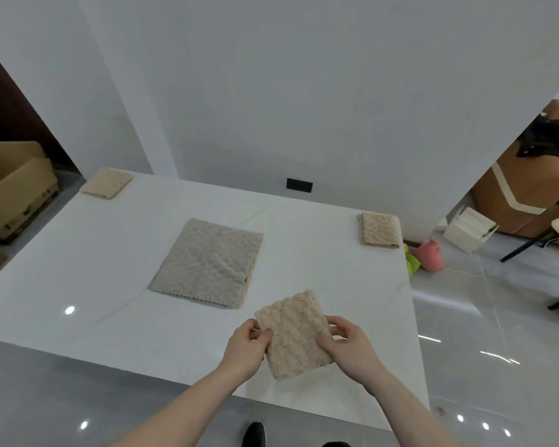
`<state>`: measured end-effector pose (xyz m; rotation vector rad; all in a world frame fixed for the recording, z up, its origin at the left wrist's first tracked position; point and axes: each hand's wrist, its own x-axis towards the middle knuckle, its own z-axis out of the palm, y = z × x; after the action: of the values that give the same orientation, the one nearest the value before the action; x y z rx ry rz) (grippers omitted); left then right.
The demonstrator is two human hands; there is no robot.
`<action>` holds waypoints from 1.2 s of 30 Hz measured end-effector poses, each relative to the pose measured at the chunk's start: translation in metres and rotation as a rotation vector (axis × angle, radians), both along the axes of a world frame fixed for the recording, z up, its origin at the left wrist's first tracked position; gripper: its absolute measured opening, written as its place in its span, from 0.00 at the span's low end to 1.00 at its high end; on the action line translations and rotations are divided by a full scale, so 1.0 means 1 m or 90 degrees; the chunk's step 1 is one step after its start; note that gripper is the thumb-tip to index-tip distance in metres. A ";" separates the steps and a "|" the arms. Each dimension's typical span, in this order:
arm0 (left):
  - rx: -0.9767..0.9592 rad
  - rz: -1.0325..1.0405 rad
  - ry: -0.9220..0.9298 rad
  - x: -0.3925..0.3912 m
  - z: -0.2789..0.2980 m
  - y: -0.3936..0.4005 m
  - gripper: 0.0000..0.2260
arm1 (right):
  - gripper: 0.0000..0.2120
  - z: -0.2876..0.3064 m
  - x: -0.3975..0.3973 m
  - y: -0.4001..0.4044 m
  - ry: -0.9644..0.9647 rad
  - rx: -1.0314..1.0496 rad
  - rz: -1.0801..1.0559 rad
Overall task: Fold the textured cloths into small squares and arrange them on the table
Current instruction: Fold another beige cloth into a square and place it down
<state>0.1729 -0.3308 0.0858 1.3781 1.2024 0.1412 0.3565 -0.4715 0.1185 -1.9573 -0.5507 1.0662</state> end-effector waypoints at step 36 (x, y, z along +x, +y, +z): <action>-0.014 0.215 -0.008 0.230 -0.021 -0.161 0.12 | 0.11 -0.043 0.273 -0.074 0.006 -0.118 0.282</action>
<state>0.4031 -0.4916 0.0643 1.1438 1.4143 0.3723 0.6295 -0.5456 0.0758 -2.0377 -0.9388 1.4406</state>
